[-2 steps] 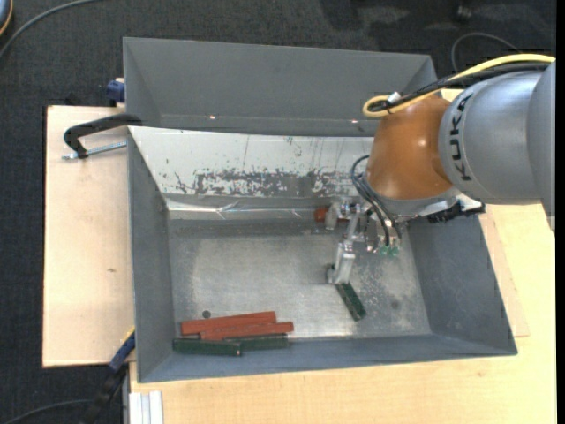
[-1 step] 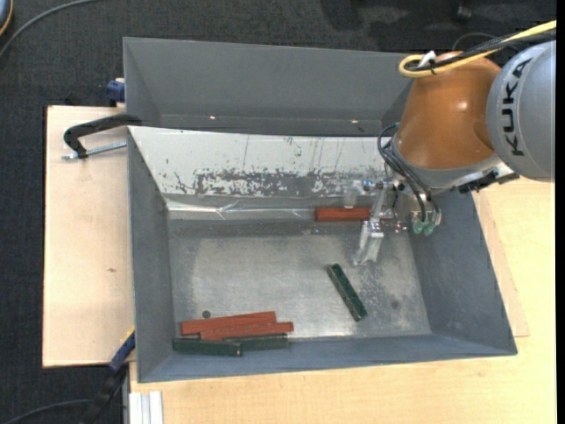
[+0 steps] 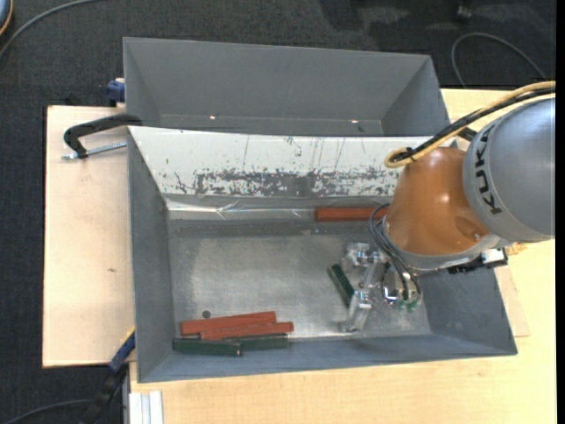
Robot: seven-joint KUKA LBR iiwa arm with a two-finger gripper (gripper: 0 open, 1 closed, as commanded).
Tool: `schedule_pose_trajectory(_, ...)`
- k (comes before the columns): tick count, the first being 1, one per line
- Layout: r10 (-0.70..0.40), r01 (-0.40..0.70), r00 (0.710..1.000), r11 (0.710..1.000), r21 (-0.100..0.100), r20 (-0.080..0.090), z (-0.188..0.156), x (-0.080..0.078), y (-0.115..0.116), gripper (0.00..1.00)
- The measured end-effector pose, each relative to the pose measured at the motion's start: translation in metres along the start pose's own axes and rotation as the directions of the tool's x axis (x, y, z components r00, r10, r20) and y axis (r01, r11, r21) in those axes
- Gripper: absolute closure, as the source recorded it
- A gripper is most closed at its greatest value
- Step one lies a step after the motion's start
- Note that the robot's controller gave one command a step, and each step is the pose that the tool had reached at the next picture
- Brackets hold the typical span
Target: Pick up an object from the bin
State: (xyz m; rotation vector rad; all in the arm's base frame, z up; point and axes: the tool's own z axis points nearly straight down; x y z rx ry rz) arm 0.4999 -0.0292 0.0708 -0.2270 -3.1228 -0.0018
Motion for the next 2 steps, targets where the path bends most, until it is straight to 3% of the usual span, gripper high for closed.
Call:
schedule_pose_trajectory(1, 0.0, 0.001, 1.0, 1.0, -0.001, 0.012, -0.004, -0.004, 0.001, 1.0)
schedule_pose_trajectory(2, -0.009, 0.009, 1.0, 1.0, -0.001, 0.025, -0.154, -0.029, -0.017, 1.0)
